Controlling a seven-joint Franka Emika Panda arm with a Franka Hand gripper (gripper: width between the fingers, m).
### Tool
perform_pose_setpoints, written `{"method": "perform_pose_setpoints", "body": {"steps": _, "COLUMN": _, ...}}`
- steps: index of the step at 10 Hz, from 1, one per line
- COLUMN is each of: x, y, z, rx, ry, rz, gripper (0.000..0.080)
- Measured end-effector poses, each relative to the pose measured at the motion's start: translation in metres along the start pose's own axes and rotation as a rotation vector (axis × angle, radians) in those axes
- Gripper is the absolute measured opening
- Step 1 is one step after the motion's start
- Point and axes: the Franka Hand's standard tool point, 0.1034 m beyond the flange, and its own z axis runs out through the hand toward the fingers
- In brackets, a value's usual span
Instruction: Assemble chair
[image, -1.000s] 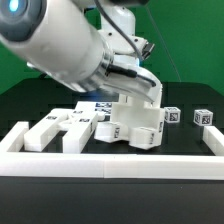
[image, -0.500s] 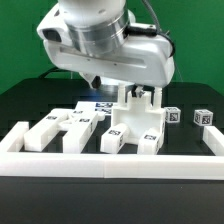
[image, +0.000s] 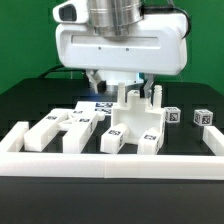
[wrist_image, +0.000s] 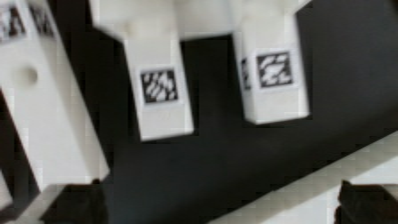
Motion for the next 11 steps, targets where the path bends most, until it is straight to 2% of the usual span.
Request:
{"method": "perform_pose_setpoints", "body": {"steps": 2, "x": 0.007, "y": 0.016, "z": 0.007, "rx": -0.003, "ry": -0.001, "rz": -0.067, "gripper": 0.0649}}
{"method": "perform_pose_setpoints", "body": {"steps": 6, "x": 0.008, "y": 0.021, "z": 0.009, "rx": -0.003, "ry": -0.005, "rz": -0.093, "gripper": 0.0649}}
{"method": "perform_pose_setpoints", "body": {"steps": 9, "x": 0.016, "y": 0.052, "z": 0.007, "rx": 0.005, "ry": -0.004, "rz": -0.186, "gripper": 0.0649}}
{"method": "perform_pose_setpoints", "body": {"steps": 10, "x": 0.017, "y": 0.057, "z": 0.008, "rx": 0.004, "ry": -0.005, "rz": -0.179, "gripper": 0.0649}}
{"method": "perform_pose_setpoints", "body": {"steps": 11, "x": 0.016, "y": 0.053, "z": 0.008, "rx": 0.003, "ry": -0.006, "rz": -0.175, "gripper": 0.0649}}
